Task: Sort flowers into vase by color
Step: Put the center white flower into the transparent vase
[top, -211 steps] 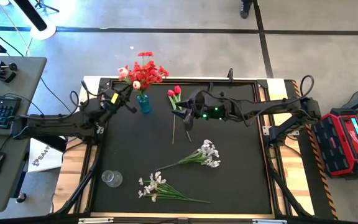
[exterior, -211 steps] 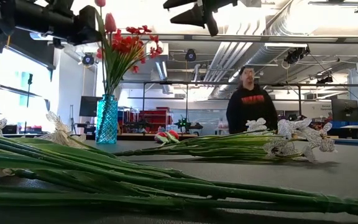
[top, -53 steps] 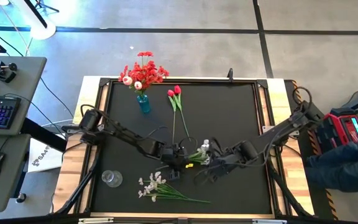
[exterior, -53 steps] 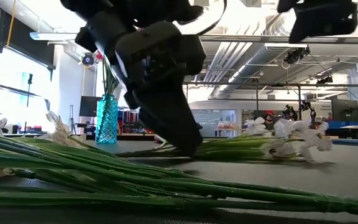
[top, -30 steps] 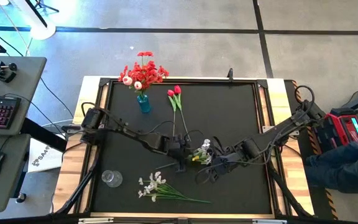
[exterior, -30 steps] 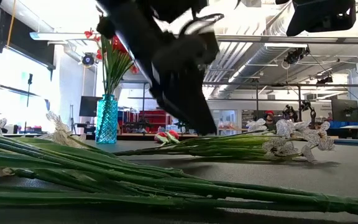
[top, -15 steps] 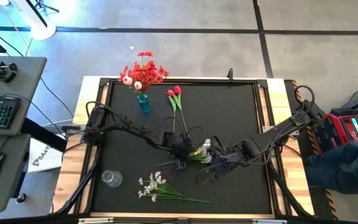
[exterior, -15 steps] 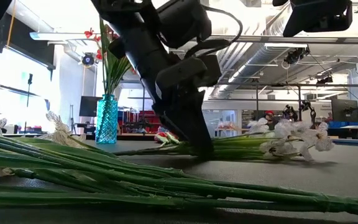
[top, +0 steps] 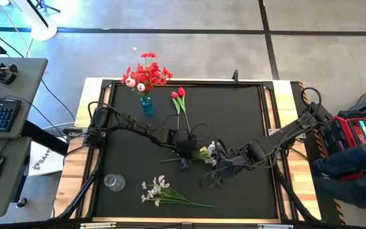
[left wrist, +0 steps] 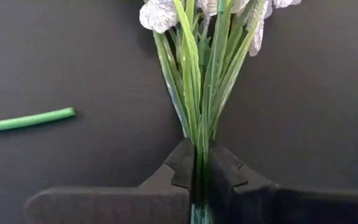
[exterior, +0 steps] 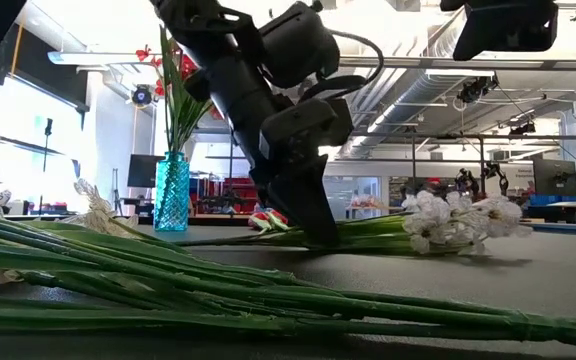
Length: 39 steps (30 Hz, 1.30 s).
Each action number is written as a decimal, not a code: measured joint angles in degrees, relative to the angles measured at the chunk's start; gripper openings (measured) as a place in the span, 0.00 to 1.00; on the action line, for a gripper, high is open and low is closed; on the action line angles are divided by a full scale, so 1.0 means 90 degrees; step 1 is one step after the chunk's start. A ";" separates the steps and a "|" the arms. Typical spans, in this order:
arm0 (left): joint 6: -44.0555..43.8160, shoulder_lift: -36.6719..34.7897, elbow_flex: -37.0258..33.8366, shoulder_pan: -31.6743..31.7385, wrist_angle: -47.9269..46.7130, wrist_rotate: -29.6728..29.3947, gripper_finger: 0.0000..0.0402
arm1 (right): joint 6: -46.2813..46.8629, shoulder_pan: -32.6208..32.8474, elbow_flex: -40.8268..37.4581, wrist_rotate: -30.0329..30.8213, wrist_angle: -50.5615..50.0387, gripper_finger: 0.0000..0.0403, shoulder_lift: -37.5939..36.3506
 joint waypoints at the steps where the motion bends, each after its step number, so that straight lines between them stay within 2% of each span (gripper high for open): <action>1: 0.0002 -0.0002 0.0000 0.0021 0.0001 0.0011 0.02 | -0.0018 -0.0011 0.0000 -0.0005 -0.0002 0.45 0.0000; 6: -0.0032 -0.0155 -0.0005 0.0108 -0.0012 -0.0040 0.01 | -0.0025 -0.0054 0.0000 0.0018 -0.0030 0.45 -0.0001; 9: -0.0112 -0.0333 -0.0005 0.0110 -0.0236 -0.0355 0.00 | 0.0009 -0.0038 0.0000 0.0122 -0.0061 0.45 -0.0032; 19: -0.0100 -0.1359 -0.0019 -0.0135 -0.0670 -0.1178 0.00 | 0.0444 0.0161 0.0000 0.1119 -0.0975 0.45 -0.0576; 26: -0.0421 -0.2729 -0.0934 -0.0309 0.0174 -0.1786 0.00 | 0.0676 0.0360 0.0000 0.1730 -0.1183 0.45 -0.0665; 33: -0.0594 -0.4508 -0.2165 -0.0775 0.1549 -0.2276 0.00 | 0.0527 0.0383 0.0000 0.2162 -0.0387 0.45 -0.0556; 36: -0.0165 -0.5322 -0.2246 -0.1337 0.1631 -0.2776 0.00 | 0.0226 0.0364 0.0000 0.2041 0.0172 0.45 -0.0556; 39: 0.0750 -0.5947 -0.2232 -0.2095 0.1523 -0.3640 0.00 | -0.0174 0.0369 -0.0002 0.2225 0.0710 0.45 -0.0590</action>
